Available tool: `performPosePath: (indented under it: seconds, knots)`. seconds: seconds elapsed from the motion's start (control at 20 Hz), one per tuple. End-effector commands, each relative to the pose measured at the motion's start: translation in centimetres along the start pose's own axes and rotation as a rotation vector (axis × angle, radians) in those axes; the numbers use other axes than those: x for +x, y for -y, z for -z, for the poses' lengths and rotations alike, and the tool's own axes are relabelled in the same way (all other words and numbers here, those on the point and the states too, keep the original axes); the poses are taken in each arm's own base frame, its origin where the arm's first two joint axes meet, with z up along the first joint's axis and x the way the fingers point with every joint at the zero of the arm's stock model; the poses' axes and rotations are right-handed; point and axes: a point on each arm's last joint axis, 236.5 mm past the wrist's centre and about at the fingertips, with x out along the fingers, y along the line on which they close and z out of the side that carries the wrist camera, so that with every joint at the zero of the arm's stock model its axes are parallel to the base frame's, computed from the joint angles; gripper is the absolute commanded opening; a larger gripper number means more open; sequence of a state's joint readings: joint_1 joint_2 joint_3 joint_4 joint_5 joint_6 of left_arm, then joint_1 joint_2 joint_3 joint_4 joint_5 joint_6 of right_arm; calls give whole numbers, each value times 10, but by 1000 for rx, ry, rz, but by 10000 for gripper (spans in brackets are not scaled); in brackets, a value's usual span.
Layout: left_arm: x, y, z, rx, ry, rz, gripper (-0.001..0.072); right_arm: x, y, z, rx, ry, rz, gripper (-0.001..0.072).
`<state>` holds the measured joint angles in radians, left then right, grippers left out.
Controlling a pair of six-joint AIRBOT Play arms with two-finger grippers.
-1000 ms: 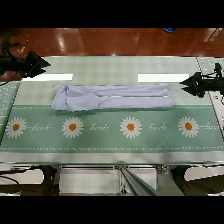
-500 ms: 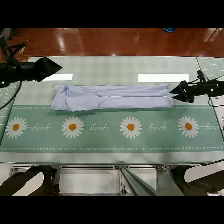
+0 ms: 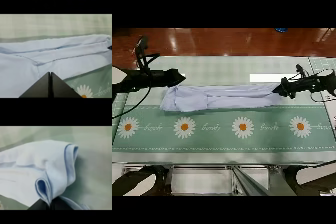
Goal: Fold the shirts.
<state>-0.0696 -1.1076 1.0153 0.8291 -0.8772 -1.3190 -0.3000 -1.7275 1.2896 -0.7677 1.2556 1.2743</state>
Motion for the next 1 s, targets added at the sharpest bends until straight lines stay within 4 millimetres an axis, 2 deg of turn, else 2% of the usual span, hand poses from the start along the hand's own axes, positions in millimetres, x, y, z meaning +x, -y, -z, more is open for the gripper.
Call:
performPosePath:
  seconds: [0.0,0.15,0.25,0.3,0.4,0.5,0.6,0.7,0.85,0.95]
  knots:
    - [11,7,9,9,-32,15,24,-50,12,24,-59,6,165,18]
    - [32,30,28,46,-100,54,24,-104,8,48,-55,137,192,18]
    - [55,55,41,90,-154,92,23,-137,2,66,-54,234,205,18]
    - [68,67,41,111,-161,108,24,-152,-2,76,-57,282,210,18]
    - [96,105,32,102,-150,182,24,-176,-13,91,-55,369,217,18]
    - [128,142,41,148,-198,239,23,-190,-30,106,-91,408,217,18]
    - [161,178,69,204,-302,296,23,-198,-57,113,-128,455,164,18]
    - [191,204,106,200,-424,329,23,-204,-85,117,-163,500,85,18]
    - [225,225,169,166,-601,338,23,-207,-107,121,-186,519,14,18]
    - [236,242,206,157,-685,371,23,-204,-116,125,-202,499,-18,18]
